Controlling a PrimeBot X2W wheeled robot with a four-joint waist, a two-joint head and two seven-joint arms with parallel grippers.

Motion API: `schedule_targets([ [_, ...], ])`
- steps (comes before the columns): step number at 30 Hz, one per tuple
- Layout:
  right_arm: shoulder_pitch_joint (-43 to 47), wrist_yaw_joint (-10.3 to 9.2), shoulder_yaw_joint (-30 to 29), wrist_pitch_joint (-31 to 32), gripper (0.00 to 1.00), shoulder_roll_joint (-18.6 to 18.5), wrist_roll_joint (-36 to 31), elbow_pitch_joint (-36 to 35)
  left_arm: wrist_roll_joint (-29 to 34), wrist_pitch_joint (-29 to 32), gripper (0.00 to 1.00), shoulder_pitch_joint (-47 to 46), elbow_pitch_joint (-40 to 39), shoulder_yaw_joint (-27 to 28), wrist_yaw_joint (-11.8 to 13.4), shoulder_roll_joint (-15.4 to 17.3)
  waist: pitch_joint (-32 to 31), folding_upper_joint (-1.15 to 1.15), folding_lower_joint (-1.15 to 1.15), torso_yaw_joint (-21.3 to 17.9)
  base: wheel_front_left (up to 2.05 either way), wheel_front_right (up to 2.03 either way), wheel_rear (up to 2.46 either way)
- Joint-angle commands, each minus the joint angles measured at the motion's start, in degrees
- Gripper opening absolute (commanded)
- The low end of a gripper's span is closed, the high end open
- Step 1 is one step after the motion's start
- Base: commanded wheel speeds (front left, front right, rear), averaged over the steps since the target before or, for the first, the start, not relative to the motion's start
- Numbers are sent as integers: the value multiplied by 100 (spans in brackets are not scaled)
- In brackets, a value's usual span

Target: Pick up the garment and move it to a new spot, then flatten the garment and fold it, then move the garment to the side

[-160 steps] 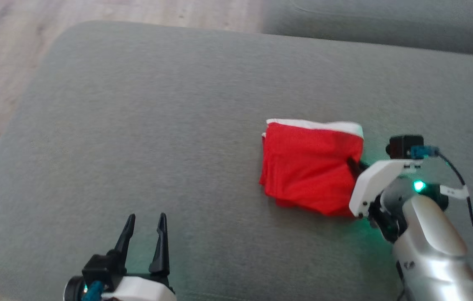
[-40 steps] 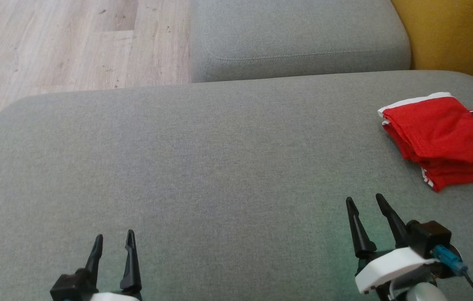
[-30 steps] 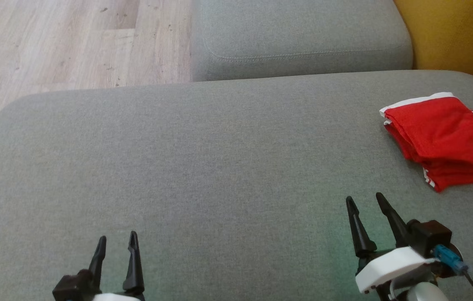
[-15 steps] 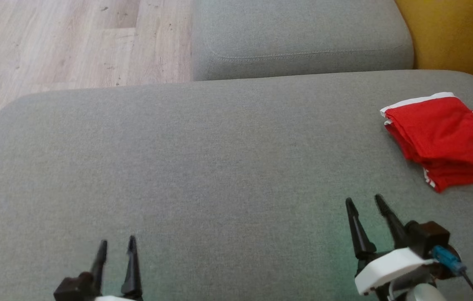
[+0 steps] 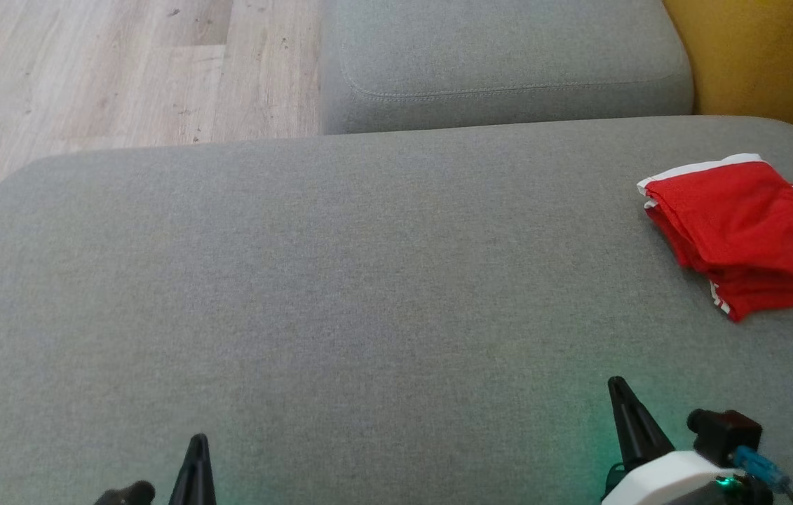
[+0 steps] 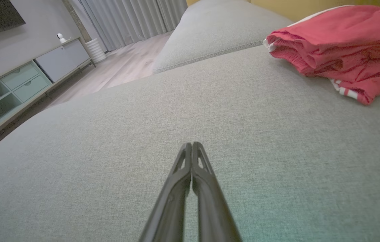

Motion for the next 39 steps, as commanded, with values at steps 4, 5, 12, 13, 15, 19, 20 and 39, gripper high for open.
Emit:
schedule_targets([
  [4,-305,2,-64,55,0,-49,367,-223,-240,68,0,-264,-161,248,-81,-13,9,0,0,-3,0,0,0],
  [5,-312,2,-71,63,0,-52,435,-227,-286,84,0,-274,-162,272,-96,-21,11,0,0,-4,0,0,0],
  [12,-362,4,-124,122,0,-70,913,-255,-614,196,0,-338,-171,439,-198,-80,27,0,0,-9,0,0,0],
  [13,-369,4,-132,131,0,-73,981,-259,-661,212,0,-347,-173,463,-213,-88,29,0,0,-10,0,0,0],
  [15,-389,4,-156,157,0,-79,1184,-271,-801,260,0,-374,-178,536,-256,-114,36,0,0,-12,0,0,0],
  [19,-417,5,-189,194,0,-88,1454,-287,-987,325,0,-410,-191,632,-314,-148,45,0,0,-15,0,0,0],
  [20,-417,5,-189,194,0,-88,1454,-287,-987,325,0,-410,-191,632,-314,-148,45,0,0,-15,0,0,0],
  [39,-549,8,-359,376,0,-117,2724,-364,-1868,633,0,-572,-247,1094,-588,-313,88,0,0,-30,0,0,0],
])
